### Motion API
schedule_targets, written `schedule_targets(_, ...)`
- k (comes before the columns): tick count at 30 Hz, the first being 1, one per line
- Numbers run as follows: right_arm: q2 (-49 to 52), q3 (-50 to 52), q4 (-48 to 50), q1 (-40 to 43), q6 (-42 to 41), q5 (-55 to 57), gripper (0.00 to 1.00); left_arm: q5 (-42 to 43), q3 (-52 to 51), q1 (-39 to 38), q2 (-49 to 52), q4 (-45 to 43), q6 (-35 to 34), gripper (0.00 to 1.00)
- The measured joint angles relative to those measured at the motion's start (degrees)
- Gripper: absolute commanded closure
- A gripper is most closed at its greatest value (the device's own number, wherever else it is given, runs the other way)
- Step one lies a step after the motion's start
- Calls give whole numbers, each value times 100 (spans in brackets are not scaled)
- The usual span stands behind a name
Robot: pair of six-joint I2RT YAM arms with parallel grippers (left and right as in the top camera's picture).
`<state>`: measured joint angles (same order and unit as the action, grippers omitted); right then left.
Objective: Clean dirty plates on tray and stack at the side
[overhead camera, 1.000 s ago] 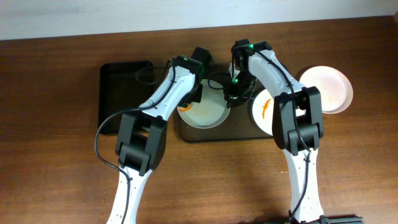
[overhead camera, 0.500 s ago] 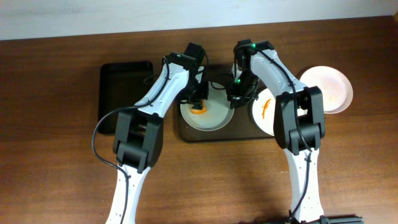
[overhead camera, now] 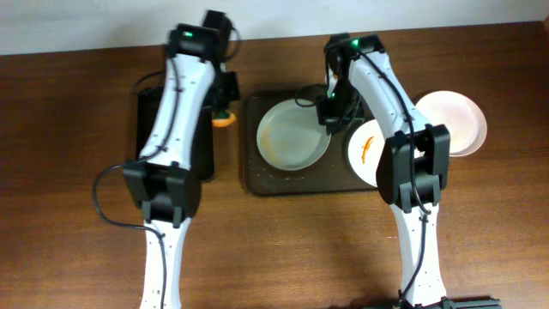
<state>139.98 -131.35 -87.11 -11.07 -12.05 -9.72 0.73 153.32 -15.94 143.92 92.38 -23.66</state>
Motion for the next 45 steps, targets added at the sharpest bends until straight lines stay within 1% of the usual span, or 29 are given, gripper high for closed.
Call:
schedule_targets(2, 35, -634, -507, -120, -2, 920, 96, 232, 2, 350, 0, 74, 2, 100)
schedule_targets(3, 35, -981, -721, -302, -22, 1484, 96, 295, 2, 483, 0, 87, 2, 100)
schedule_targets(5, 37, -1434, -992, -811, -326, 2601, 96, 363, 2, 782, 0, 170, 4, 100)
schedule_targets(8, 35, -1510, -992, -1526, -470, 4109, 96, 358, 2, 1019, 0, 254, 92, 100)
schedule_targets(11, 35, -1510, -992, -1910, -555, 5062, 96, 334, 2, 979, 0, 256, 160, 100)
schedule_targets(12, 35, -1510, -992, -2131, -586, 5534, 96, 334, 2, 981, 0, 256, 160, 100)
schedule_targets(15, 35, -1510, -990, -2555, -599, 6363, 96, 334, 2, 981, 0, 291, 175, 100)
schedule_targets(16, 35, -1510, -992, -2632, -601, 6509, 96, 334, 2, 981, 0, 304, 177, 100)
schedule_targets(18, 35, -1510, -990, -2695, -861, 6625, 96, 332, 2, 981, 0, 321, 177, 100)
schedule_targets(19, 35, -1513, -905, -2629, -1023, 6312, 96, 334, 2, 981, 0, 348, 179, 100)
schedule_targets(22, 35, -1513, -531, -1947, -1193, 4465, 96, 332, 2, 981, 0, 391, 278, 100)
schedule_targets(24, 35, -1482, -509, -787, -1126, 2564, 96, 332, 2, 981, 0, 404, 330, 100)
schedule_targets(25, 35, -1412, -518, -391, -1051, 1965, 96, 339, 2, 981, 0, 396, 420, 100)
schedule_targets(26, 20, -1154, -450, -90, -1008, 1456, 96, 527, 2, 981, 0, 291, 627, 100)
schedule_targets(27, 4, -782, -389, 59, -990, 1207, 96, 789, 2, 966, 0, 186, 901, 100)
schedule_targets(29, -31, -70, 205, 107, -975, 911, 96, 1137, 2, 820, 0, 136, 1209, 100)
schedule_targets(30, -20, 487, 693, 81, -870, 595, 96, 1224, 2, 667, 0, 120, 1283, 100)
schedule_targets(31, -11, 844, 957, 55, -824, 354, 96, 1300, 2, 437, 0, 103, 1353, 100)
schedule_targets(32, -74, 1213, 1462, 48, -782, 221, 96, 1333, 2, 267, 0, 92, 1366, 100)
schedule_targets(33, -111, 1421, 1696, 48, -745, 76, 96, 1351, 2, 153, 0, 76, 1370, 100)
schedule_targets(35, -181, 1565, 1910, 50, -695, -7, 96, 1368, 2, -24, 55, -114, 1384, 100)
schedule_targets(38, -186, 1585, 2039, 48, -595, -83, 96, 1386, 2, -455, 658, -365, 1384, 100)
schedule_targets(41, -195, 1602, 2070, 48, -586, -94, 96, 1390, 2, -774, 942, -732, 1349, 100)
schedule_targets(45, -203, 1609, 2074, 48, -579, -94, 96, 1578, 2, -837, 1185, -1167, 863, 100)
